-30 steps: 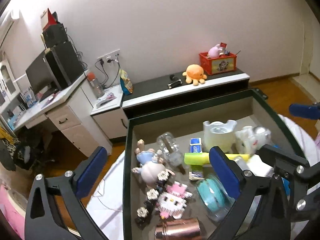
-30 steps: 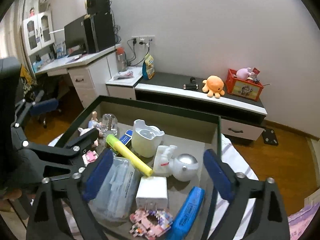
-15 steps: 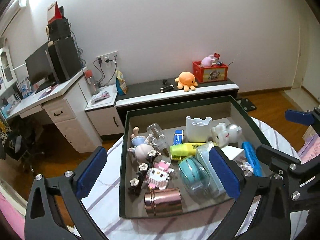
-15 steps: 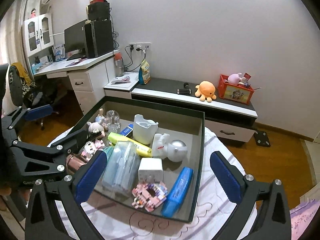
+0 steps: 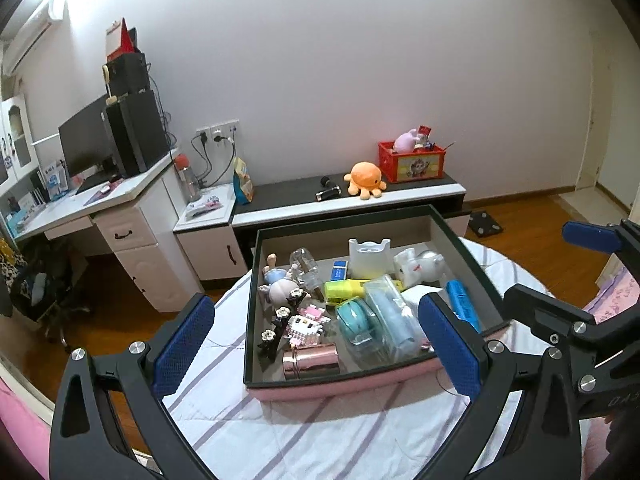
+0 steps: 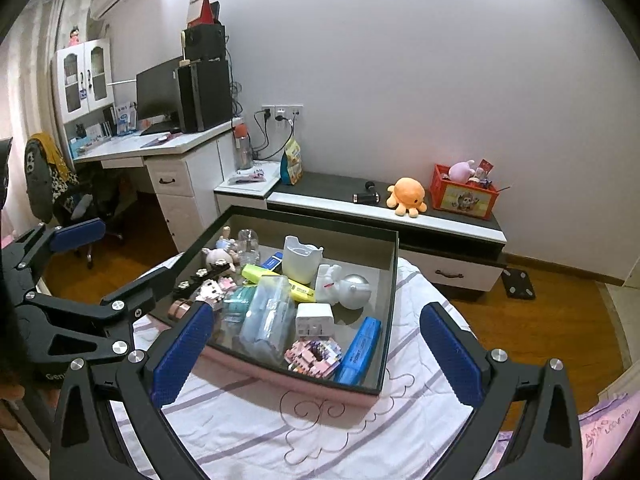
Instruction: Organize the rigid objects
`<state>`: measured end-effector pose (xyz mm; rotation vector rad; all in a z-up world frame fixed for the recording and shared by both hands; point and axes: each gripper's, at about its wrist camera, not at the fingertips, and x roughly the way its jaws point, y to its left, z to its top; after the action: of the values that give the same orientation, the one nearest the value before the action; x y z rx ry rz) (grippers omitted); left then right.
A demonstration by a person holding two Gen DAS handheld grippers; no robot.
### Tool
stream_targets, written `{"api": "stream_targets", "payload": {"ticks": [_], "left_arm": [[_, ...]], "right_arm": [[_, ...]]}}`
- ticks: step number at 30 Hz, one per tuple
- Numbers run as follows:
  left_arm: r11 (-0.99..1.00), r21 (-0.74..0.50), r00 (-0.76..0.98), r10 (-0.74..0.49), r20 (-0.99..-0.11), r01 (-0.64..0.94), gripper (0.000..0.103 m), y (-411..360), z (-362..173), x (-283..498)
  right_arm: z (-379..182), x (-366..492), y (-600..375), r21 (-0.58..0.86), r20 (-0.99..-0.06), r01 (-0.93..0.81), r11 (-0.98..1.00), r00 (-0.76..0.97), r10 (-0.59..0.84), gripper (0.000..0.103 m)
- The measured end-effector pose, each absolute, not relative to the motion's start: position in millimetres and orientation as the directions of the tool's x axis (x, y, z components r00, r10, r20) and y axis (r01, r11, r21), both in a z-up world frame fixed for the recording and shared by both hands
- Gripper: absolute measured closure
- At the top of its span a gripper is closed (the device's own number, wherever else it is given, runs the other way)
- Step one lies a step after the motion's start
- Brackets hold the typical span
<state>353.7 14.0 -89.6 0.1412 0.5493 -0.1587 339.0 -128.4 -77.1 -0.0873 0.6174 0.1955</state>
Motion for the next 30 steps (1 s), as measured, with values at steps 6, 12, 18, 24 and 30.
{"api": "stream_targets", "payload": {"ticks": [6, 12, 18, 24, 30], "left_arm": [[0.981, 0.069, 0.877, -0.132, -0.462, 0.184, 0.000, 17, -68, 312], [0.981, 0.061, 0.930, -0.154, -0.332, 0.184, 0.000, 22, -38, 247], [0.983, 0.060, 0.961, -0.154, -0.229, 0.172, 0.000, 33, -12, 187], [0.990, 0.055, 0.987, -0.123, -0.102, 0.129, 0.000, 43, 0, 118], [0.990, 0.102, 0.994, -0.093, -0.048, 0.098, 0.000, 47, 8, 70]], "right_arm": [[-63, 302, -133, -0.017, -0.540, -0.190, 0.982, 0.828, 0.151, 0.000], [-40, 249, -136, -0.004, -0.454, -0.177, 0.984, 0.877, 0.155, 0.000], [-9, 187, -126, -0.028, -0.343, -0.169, 0.985, 0.928, 0.149, 0.000], [11, 124, -116, -0.035, -0.236, -0.163, 0.986, 0.960, 0.151, 0.000], [18, 80, -109, -0.028, -0.179, -0.169, 0.985, 0.970, 0.162, 0.000]]}}
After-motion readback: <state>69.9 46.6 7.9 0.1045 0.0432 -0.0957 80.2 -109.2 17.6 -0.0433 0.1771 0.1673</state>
